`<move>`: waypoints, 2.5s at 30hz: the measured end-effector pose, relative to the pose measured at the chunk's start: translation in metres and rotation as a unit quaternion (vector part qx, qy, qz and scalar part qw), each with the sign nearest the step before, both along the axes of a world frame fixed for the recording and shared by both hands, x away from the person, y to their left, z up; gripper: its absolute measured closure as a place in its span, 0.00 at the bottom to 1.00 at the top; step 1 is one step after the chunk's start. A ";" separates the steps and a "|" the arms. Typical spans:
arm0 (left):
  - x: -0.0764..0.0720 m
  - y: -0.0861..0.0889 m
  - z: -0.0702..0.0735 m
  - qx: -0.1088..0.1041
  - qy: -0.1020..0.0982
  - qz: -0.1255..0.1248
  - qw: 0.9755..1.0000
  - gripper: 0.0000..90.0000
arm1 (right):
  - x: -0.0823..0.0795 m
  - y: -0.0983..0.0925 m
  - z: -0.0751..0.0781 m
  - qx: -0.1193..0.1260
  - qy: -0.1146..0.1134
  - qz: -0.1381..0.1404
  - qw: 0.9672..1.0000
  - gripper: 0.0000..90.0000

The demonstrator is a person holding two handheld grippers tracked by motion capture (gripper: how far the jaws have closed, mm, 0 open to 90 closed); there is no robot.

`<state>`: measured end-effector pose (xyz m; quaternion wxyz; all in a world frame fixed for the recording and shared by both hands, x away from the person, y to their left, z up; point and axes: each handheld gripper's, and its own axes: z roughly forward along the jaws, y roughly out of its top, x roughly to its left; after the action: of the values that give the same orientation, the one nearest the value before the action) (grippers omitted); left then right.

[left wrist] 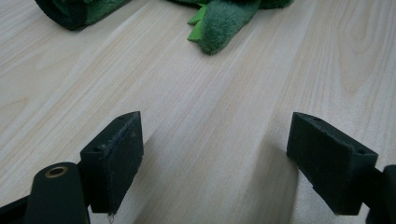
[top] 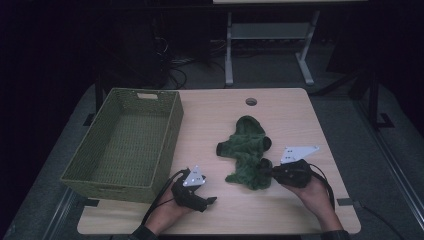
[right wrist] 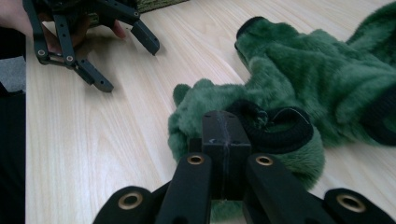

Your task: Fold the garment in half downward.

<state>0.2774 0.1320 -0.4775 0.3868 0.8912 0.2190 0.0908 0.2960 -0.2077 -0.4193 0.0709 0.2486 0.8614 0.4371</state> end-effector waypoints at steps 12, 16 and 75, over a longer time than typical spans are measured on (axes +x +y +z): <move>0.000 0.000 0.000 0.001 -0.002 -0.001 1.000 0.20 | 0.012 0.021 0.003 0.018 -0.005 0.012 1.000 1.00; 0.000 0.000 0.000 0.001 -0.002 -0.001 1.000 0.20 | 0.010 0.006 0.006 0.027 -0.015 -0.021 0.999 0.94; 0.000 0.000 0.000 0.000 0.000 0.000 1.000 0.20 | 0.014 0.032 0.003 0.004 -0.025 0.013 1.000 0.79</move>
<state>0.2774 0.1320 -0.4775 0.3865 0.8913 0.2190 0.0906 0.3095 -0.1755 -0.4164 0.0862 0.2270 0.8606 0.4477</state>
